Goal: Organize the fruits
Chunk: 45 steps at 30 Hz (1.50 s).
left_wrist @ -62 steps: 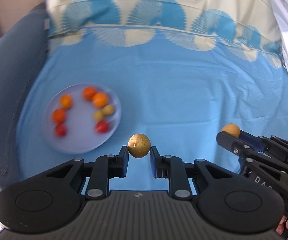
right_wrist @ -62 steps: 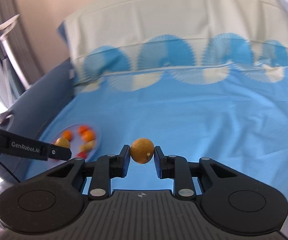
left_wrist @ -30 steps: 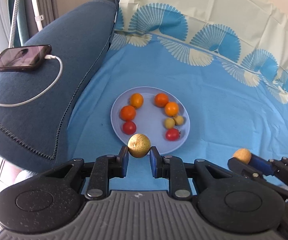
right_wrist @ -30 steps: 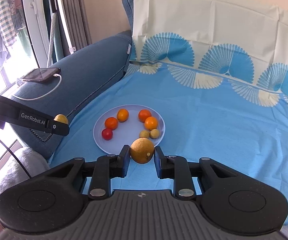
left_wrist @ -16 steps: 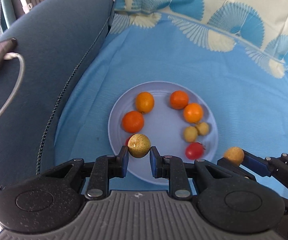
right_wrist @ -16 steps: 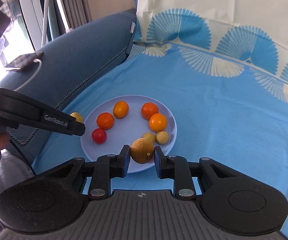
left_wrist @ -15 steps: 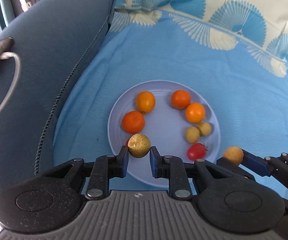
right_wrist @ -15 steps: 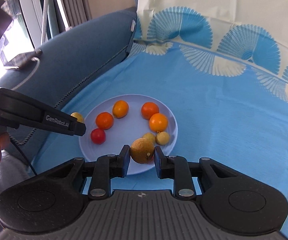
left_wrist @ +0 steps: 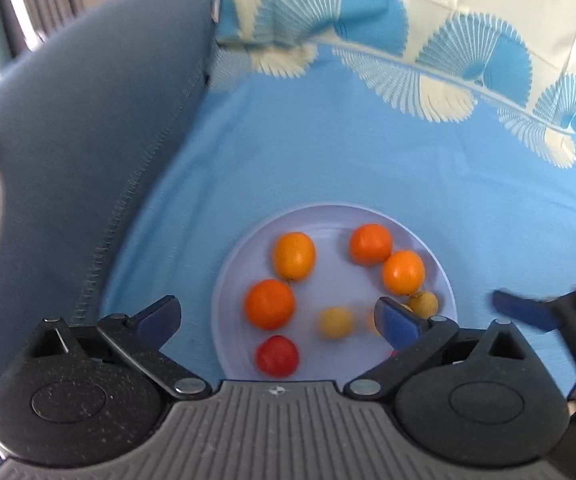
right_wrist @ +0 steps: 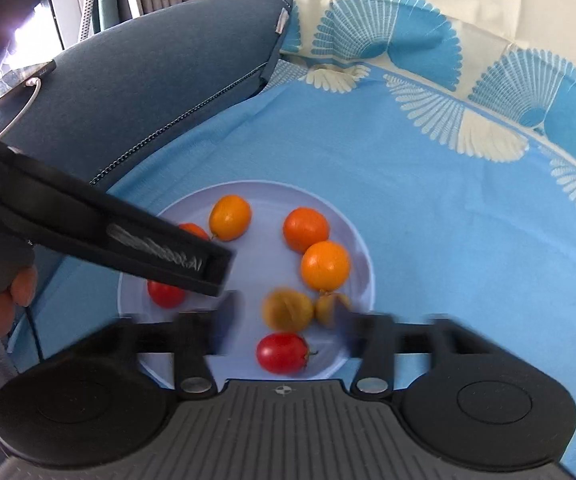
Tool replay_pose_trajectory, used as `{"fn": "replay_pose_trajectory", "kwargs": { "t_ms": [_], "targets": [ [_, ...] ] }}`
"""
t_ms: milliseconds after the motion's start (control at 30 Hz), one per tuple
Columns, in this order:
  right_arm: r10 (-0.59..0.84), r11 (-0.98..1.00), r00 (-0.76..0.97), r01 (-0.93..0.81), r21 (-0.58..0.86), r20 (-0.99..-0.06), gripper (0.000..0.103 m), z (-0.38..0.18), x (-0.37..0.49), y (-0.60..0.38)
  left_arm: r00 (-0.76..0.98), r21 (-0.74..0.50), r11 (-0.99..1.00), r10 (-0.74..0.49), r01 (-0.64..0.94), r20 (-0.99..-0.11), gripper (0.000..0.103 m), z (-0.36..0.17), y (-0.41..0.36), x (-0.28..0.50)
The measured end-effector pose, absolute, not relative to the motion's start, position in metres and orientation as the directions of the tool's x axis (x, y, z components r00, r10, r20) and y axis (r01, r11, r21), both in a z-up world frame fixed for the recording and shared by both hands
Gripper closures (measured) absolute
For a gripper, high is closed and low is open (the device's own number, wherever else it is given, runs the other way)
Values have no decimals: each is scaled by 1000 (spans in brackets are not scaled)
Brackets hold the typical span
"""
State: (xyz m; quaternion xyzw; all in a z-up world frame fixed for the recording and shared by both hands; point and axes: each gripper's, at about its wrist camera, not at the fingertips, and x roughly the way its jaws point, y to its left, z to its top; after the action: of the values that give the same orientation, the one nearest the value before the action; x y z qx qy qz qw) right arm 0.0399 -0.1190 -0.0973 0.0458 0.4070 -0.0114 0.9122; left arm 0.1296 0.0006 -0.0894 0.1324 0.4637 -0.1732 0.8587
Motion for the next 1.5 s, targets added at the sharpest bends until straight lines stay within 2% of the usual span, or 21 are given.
{"fn": "replay_pose_trajectory", "kwargs": {
  "t_ms": [33,133,333,533,900,1500],
  "targets": [
    [6,995,675,68,70,-738,12,-93,34,-119,508,78,907,-158,413,-847,0,-85,6,124],
    [4,992,658,94,87,-753,9,-83,12,-120,511,81,928,-126,363,-851,0,-75,25,102],
    [-39,969,649,211,131,-760,5,-63,-42,-109,486,50,948,-115,314,-866,0,-59,54,58],
    [-137,948,685,301,107,-715,1,-41,-82,-96,551,84,947,-107,309,-827,0,-40,67,20],
    [-168,954,747,288,85,-643,1,-15,-128,-71,595,77,951,-123,299,-794,0,-19,83,-30],
    [-198,946,762,313,82,-617,1,-7,-148,-67,596,91,946,-120,312,-794,0,-16,84,-44]
  ]
}}
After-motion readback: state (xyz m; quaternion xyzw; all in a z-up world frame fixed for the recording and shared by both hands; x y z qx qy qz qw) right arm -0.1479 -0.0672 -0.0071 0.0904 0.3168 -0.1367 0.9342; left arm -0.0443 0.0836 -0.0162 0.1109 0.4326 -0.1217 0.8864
